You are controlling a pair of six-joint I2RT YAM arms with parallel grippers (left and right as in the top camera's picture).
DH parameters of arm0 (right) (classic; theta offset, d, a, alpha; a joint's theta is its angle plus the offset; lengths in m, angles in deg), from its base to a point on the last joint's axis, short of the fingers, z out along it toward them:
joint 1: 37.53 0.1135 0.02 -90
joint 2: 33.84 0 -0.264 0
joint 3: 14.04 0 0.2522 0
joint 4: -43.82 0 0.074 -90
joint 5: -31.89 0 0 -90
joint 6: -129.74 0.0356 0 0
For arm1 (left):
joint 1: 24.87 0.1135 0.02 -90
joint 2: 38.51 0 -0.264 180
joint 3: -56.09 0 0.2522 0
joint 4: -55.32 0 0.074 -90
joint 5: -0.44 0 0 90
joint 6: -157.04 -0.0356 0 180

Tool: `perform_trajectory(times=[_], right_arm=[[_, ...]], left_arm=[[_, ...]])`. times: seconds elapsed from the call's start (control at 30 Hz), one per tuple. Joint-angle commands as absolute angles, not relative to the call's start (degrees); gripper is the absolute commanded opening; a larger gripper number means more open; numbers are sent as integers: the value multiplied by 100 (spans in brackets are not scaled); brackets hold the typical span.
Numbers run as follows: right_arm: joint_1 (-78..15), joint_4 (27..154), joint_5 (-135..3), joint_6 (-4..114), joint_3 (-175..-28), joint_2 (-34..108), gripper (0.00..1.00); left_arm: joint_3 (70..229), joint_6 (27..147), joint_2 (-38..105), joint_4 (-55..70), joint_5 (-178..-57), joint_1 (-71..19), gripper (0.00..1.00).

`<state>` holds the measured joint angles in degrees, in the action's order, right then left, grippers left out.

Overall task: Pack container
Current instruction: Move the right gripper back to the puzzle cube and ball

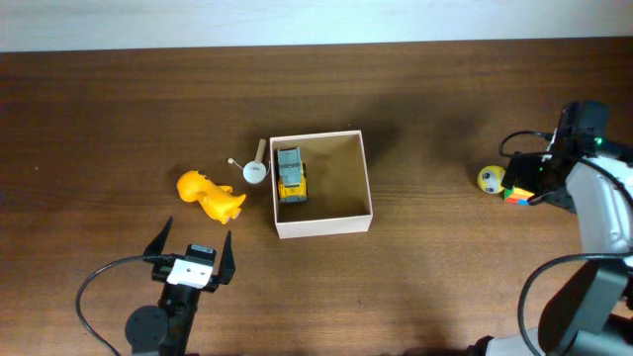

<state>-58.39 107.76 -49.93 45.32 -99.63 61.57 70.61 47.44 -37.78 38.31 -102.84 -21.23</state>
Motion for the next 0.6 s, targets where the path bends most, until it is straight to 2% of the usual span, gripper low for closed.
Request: perform_trajectory(times=[0.0,0.3,0.57], right_arm=[[-5830,10457,-4575,4445,-9946,6149,99],[-5830,9569,-4519,4445,-9946,6433,99],[-5830,9416,-4774,4442,-9946,7106,99]], left_arm=[[7035,4679,-3822,3805,-10289,-2095,99],[7035,4679,-3822,3805,-10289,-2095,99],[7035,4679,-3822,3805,-10289,-2095,99]])
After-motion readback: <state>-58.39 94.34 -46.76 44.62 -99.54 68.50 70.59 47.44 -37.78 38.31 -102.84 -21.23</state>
